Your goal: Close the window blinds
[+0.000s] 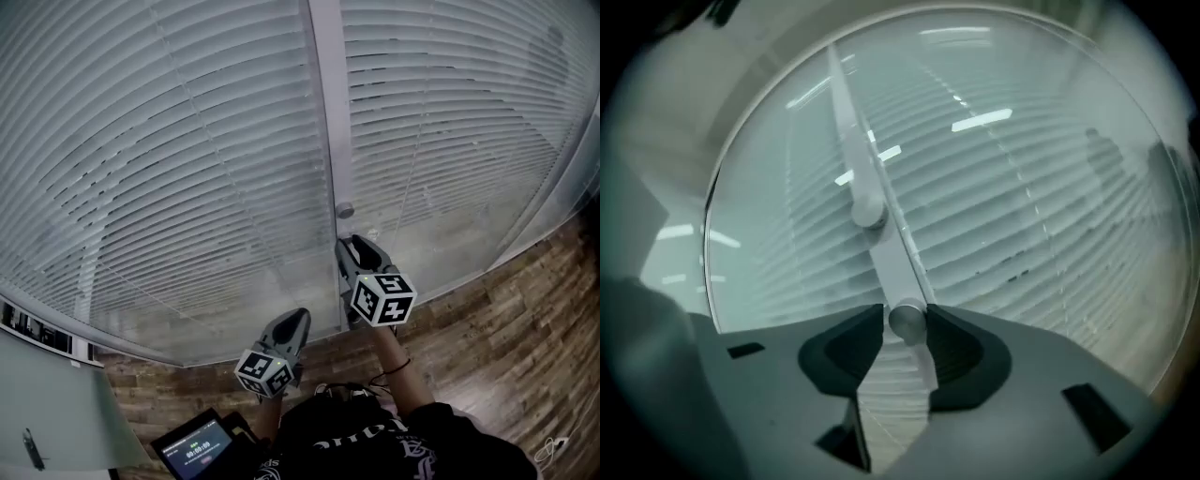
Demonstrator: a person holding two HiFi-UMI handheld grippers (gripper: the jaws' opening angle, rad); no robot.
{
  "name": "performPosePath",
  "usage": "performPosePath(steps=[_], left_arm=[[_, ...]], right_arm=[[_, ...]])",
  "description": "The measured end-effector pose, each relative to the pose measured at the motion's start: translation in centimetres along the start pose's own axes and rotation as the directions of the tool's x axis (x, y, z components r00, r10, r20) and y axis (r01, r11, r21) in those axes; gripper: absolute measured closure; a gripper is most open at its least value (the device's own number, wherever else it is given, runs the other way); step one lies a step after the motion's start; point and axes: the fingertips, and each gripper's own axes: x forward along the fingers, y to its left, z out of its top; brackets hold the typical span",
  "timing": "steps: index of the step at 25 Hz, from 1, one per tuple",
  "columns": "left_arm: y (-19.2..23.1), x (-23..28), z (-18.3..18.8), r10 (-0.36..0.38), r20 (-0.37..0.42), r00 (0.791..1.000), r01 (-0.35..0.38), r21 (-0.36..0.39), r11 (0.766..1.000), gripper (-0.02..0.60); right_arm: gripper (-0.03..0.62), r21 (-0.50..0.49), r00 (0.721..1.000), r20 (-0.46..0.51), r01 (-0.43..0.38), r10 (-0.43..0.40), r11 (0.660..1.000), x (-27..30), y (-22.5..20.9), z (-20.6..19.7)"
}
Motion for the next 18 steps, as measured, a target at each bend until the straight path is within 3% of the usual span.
performPosePath(steps=[1,3,5,6,7,8,9,10,13,14,18], left_arm=[[0.2,-0.4,0.1,0.001,0.001,1.000,-0.001,0.000,1.000,0.577],[0.4,-0.9,0.1,0.005,0.003,1.000,-0.005,0.000,1.000,0.577],[0.5,-1.0,0.0,0.011,0.003,1.000,-0.011,-0.001,1.000,0.577],[0.5,-1.1,-0.1,0.013,0.002,1.000,-0.013,-0.001,1.000,0.577],[0.5,-1.1,-0.1,0.014,0.002,1.000,-0.014,-0.001,1.000,0.577],[0.4,-1.3,-0.1,0.014,0.002,1.000,-0.014,0.000,1.000,0.577],[0.4,-1.4,-0.1,0.014,0.003,1.000,-0.014,0.001,1.000,0.577],[0.4,-1.5,-0.1,0.015,0.005,1.000,-0.015,0.002,1.000,0.577],[0.1,-1.8,0.0,0.016,0.008,1.000,-0.016,0.006,1.000,0.577],[-0.1,-1.9,0.1,0.016,0.008,1.000,-0.016,0.007,1.000,0.577],[-0.9,-1.9,0.0,0.019,0.007,1.000,-0.019,0.010,1.000,0.577]], right_arm=[[0.459,0.067,1.000,0.011,-0.008,0.007,0.998,0.0,0.1,0.0],[0.459,0.044,1.000,0.005,-0.004,0.004,0.999,0.0,0.3,0.1],[0.462,-0.144,0.999,-0.019,0.027,-0.030,0.989,0.0,0.5,0.0],[0.462,-0.304,0.997,-0.036,0.050,-0.064,0.951,0.0,0.8,-0.1],[0.464,-0.490,0.993,-0.050,0.072,-0.110,0.869,0.0,1.2,-0.1],[0.464,-0.659,0.986,-0.056,0.084,-0.160,0.748,0.0,1.6,-0.2],[0.464,-0.774,0.979,-0.053,0.085,-0.199,0.628,0.0,2.0,-0.4],[0.464,-0.833,0.974,-0.048,0.082,-0.219,0.548,0.1,2.2,-0.6],[0.464,-0.886,0.972,-0.042,0.070,-0.231,0.459,0.0,2.5,-0.8],[0.464,-0.909,0.971,-0.038,0.066,-0.238,0.412,0.0,2.5,-0.9],[0.462,-0.986,0.971,-0.012,0.028,-0.240,0.161,-0.4,2.5,-1.3]])
